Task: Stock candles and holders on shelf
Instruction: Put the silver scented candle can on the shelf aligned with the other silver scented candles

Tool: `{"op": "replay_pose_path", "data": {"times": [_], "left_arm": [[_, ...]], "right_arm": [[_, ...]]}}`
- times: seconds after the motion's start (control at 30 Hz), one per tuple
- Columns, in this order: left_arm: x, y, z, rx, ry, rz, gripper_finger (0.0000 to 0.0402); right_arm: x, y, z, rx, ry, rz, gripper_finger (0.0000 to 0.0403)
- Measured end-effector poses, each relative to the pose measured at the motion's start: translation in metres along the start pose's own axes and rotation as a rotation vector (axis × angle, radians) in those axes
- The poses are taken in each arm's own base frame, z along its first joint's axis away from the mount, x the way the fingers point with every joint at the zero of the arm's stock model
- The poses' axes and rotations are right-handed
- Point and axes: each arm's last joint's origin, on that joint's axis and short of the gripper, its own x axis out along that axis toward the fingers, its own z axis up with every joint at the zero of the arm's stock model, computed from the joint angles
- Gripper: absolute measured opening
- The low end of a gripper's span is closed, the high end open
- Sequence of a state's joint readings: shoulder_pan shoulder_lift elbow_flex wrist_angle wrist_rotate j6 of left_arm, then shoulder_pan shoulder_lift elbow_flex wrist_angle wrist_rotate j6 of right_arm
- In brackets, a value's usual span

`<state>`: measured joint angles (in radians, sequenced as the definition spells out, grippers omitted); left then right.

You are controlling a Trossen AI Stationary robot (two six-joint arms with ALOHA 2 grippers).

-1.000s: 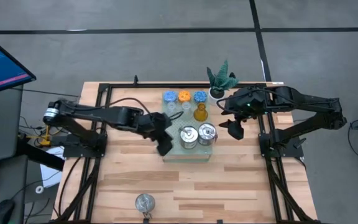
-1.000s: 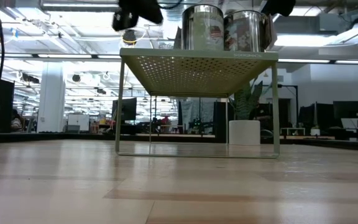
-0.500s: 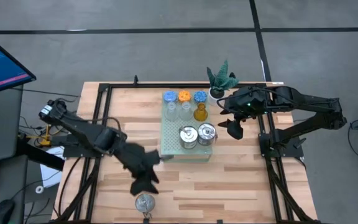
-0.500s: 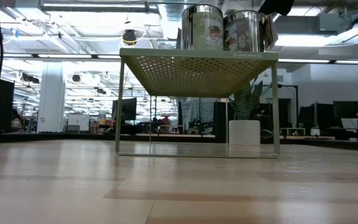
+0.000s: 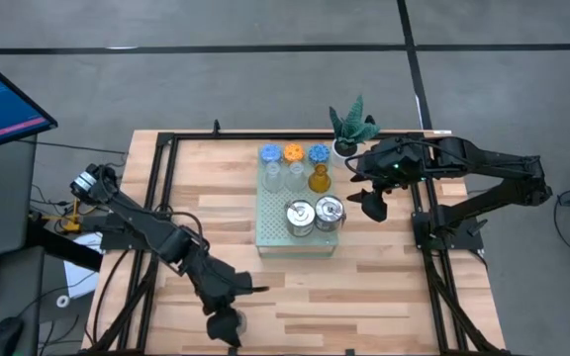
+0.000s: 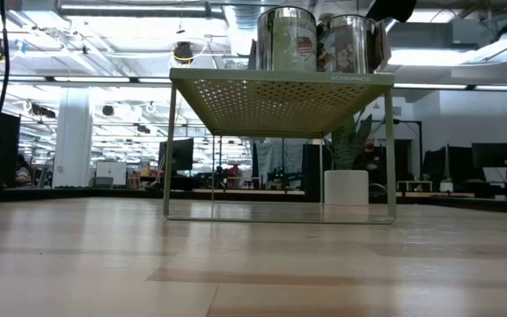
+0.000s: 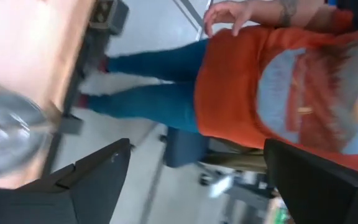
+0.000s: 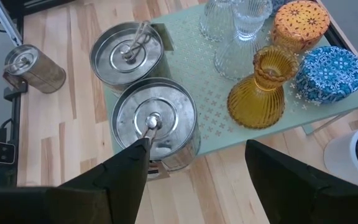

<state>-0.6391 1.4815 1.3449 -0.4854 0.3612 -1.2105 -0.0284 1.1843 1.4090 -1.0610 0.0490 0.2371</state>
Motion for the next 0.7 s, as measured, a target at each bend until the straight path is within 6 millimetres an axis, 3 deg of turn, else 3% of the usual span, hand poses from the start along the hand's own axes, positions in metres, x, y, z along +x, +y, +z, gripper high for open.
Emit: {"op": "replay_pose_path", "data": {"times": [0.13, 0.37, 0.7], "left_arm": [[-0.005, -0.014, 0.001, -0.106, 0.029, -0.091, 0.0359], [-0.012, -0.042, 0.004, -0.049, -0.128, -0.271, 0.0348], [-0.006, -0.036, 0.002, -0.065, -0.123, -0.256, 0.0347]], "right_arm": [[0.000, 0.000, 0.000, 0.000, 0.000, 0.000, 0.0256], [0.000, 0.000, 0.000, 0.000, 0.000, 0.000, 0.0256], [0.000, 0.000, 0.000, 0.000, -0.001, 0.000, 0.0256]]}}
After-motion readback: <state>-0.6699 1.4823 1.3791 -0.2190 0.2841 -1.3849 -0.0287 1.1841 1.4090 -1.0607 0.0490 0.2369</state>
